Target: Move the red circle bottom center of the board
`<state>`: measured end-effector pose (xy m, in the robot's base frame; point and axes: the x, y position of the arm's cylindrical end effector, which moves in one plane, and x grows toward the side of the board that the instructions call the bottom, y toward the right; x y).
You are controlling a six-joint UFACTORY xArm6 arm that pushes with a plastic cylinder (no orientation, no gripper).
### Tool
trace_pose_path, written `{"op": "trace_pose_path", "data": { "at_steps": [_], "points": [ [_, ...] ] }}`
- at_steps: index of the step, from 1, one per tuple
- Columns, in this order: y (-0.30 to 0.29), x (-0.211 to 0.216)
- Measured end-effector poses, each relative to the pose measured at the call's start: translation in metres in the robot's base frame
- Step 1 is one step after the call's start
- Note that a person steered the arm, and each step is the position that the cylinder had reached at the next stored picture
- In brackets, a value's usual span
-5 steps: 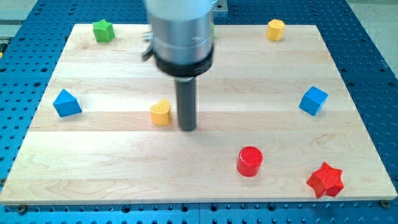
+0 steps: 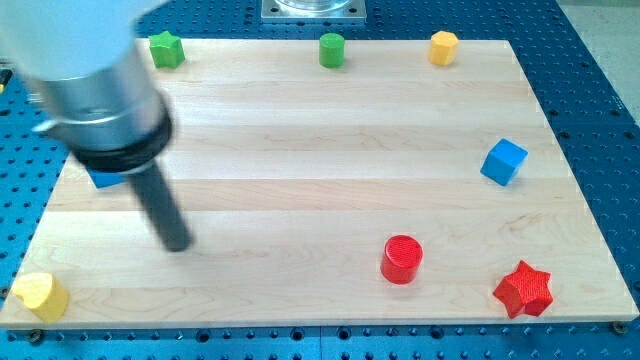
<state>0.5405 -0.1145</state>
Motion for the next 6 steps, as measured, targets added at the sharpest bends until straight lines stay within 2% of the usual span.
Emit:
{"op": "trace_pose_path", "data": {
  "at_steps": [2, 3, 4, 5, 6],
  "points": [
    [0.275, -0.037],
    [0.318, 0.011],
    [0.267, 0.039],
    [0.226, 0.04],
    [0.212, 0.033]
  ]
}}
